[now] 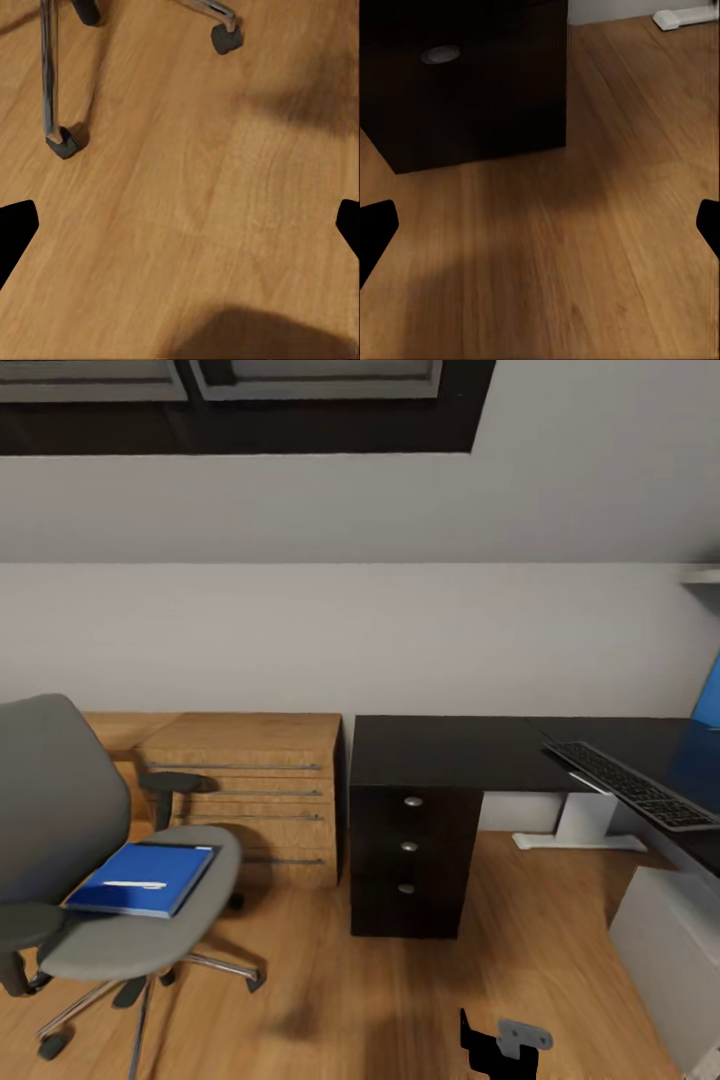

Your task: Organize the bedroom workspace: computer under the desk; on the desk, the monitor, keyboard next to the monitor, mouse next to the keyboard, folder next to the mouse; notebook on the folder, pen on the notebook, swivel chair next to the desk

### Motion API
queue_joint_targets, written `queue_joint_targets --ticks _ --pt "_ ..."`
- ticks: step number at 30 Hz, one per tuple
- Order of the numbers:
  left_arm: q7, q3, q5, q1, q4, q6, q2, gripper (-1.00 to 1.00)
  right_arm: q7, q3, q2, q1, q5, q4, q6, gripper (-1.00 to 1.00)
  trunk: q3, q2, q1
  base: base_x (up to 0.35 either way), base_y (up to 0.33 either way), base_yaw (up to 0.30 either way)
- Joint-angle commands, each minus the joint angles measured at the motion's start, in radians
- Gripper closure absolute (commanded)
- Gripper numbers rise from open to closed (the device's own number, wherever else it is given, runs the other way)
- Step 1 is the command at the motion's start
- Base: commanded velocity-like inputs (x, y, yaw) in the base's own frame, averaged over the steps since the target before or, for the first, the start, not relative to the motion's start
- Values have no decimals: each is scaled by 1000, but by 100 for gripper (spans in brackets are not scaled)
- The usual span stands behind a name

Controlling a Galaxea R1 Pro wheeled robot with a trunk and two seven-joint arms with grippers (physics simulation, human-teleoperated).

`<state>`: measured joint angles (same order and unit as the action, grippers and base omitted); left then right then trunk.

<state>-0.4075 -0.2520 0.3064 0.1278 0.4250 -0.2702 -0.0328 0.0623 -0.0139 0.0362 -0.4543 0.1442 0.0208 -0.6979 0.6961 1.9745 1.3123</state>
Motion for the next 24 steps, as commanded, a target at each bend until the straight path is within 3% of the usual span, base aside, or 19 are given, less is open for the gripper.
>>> queue_joint_targets --ticks 1,17,24 --pt "-7 -9 10 0 0 -5 0 -100 1 0 0 -1 2 2 -4 -100 1 0 0 196 -136 -297" --pt "-7 -6 11 1 4 -7 -4 -100 0 0 1 -1 2 2 -4 -100 1 0 0 213 -165 -295" --pt "-8 -4 12 1 6 -2 -5 -100 -1 0 0 -1 2 2 -5 -100 -20 -49 -27 16 -14 -146"
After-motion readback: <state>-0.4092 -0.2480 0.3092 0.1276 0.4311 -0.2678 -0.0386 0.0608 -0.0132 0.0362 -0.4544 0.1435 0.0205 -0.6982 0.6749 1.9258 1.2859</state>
